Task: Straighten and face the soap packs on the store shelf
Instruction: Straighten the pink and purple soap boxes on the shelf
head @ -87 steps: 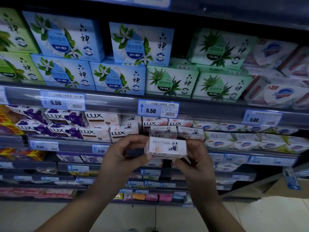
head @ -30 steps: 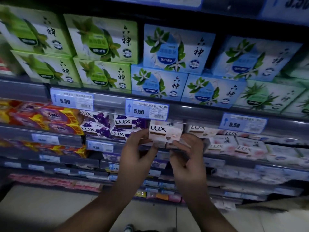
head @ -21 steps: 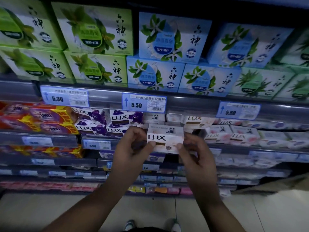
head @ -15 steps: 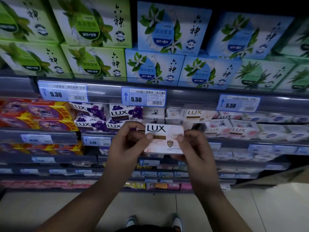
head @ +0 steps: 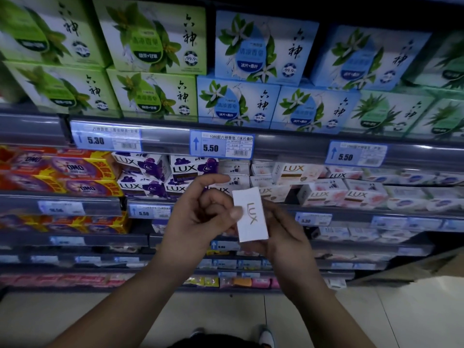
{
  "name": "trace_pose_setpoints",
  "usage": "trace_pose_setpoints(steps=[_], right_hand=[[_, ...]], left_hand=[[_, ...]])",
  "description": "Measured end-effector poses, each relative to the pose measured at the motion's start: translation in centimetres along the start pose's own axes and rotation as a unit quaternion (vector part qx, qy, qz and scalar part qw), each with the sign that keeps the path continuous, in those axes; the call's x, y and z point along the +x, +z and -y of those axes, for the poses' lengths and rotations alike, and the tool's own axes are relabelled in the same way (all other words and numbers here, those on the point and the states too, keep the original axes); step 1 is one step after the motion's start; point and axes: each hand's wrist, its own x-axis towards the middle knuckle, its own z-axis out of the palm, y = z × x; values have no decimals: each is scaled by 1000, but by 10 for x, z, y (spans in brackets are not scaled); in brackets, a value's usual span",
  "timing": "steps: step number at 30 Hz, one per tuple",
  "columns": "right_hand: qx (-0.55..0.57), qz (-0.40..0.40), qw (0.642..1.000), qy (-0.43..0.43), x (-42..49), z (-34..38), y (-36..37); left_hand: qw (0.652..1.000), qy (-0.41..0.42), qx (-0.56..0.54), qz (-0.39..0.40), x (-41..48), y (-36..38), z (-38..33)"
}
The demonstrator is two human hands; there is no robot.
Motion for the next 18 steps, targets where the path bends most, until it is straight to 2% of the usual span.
trace_pose_setpoints(steps=[4, 7, 12, 18], right_hand=[[15, 32, 999, 28, -1, -1, 2], [11, 15, 1000, 13, -3, 0, -1], [10, -53, 997, -56, -4, 11, -5], [-53, -10, 988, -143, -10, 20, -7]], left_hand=[[999, 31, 14, 0, 1, 3, -5], [999, 20, 41, -13, 1, -2, -4], [995, -91, 14, -39, 3, -8, 0], [979, -167, -60, -98, 7, -16, 4]])
